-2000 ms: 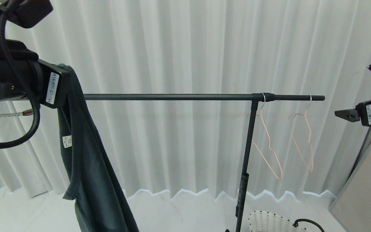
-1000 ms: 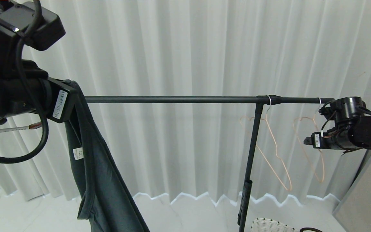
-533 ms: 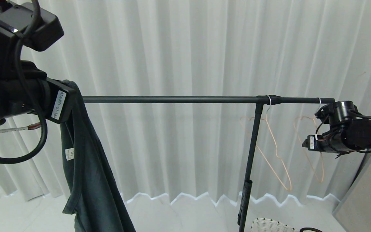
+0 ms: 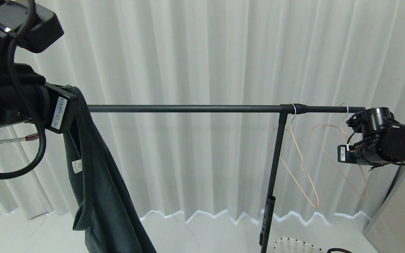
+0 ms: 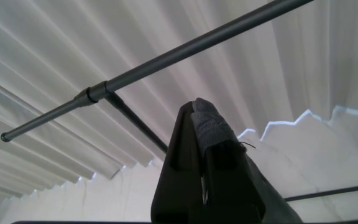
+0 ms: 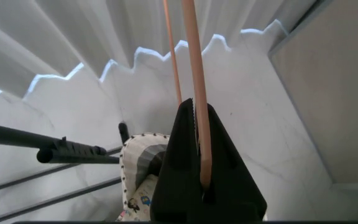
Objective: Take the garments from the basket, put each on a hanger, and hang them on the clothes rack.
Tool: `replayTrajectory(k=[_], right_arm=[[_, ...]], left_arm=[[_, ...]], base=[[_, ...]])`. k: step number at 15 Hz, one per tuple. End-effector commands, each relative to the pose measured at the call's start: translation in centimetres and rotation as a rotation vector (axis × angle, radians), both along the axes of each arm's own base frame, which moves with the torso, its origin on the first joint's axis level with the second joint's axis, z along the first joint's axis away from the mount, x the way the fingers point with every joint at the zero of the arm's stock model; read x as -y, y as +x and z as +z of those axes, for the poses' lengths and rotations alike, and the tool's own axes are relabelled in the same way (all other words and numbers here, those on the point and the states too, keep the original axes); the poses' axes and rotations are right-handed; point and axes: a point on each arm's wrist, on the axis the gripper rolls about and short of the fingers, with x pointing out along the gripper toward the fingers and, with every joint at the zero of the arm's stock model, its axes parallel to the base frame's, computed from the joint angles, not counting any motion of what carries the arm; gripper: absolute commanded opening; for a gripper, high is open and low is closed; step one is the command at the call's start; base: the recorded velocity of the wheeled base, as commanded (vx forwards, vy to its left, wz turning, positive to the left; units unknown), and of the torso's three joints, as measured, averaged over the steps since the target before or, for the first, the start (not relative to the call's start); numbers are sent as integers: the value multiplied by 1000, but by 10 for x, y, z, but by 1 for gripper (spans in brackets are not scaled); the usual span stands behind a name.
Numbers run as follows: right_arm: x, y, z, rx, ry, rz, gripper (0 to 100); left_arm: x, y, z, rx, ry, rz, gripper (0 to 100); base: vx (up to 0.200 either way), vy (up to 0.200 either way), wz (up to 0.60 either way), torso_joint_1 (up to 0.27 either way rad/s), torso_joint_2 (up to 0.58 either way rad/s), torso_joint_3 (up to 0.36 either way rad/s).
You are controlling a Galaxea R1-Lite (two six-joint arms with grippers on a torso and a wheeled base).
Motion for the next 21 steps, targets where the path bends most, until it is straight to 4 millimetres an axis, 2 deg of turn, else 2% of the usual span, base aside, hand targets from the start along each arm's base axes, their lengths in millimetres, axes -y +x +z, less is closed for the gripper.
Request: replayTrajectory(k=[1, 5, 7, 12, 16, 19, 21], right_arm=[[0, -7, 15, 42, -1, 4, 0], [-2, -19, 39, 106, -1, 12, 0], [-6, -36, 51, 103, -2, 27, 0], [-12, -105, 63, 113, -1, 67, 0], [-14, -161, 67, 122, -49, 140, 0], [-15, -192, 67, 136, -47, 171, 0], [-16, -203, 70, 144, -45, 189, 0]], left_arm=[[-1, -2, 1, 5, -3, 0, 0], [-3, -5, 3, 14, -5, 6, 0], [-4, -6, 0, 10, 8, 32, 0], [-6, -8, -6, 4, 36, 103, 0], [-6, -7, -7, 5, 35, 102, 0], [-5, -5, -16, -5, 40, 99, 0], [-4, -4, -20, -11, 42, 96, 0]], base=[[0, 0, 0, 0, 0, 0], [0, 0, 0, 0, 0, 0], [0, 0, 0, 0, 0, 0], [0, 0, 0, 0, 0, 0], [-200, 0, 0, 7, 5, 4], [-200, 0, 0, -9, 4, 5], [-200, 0, 0, 2, 2, 5]])
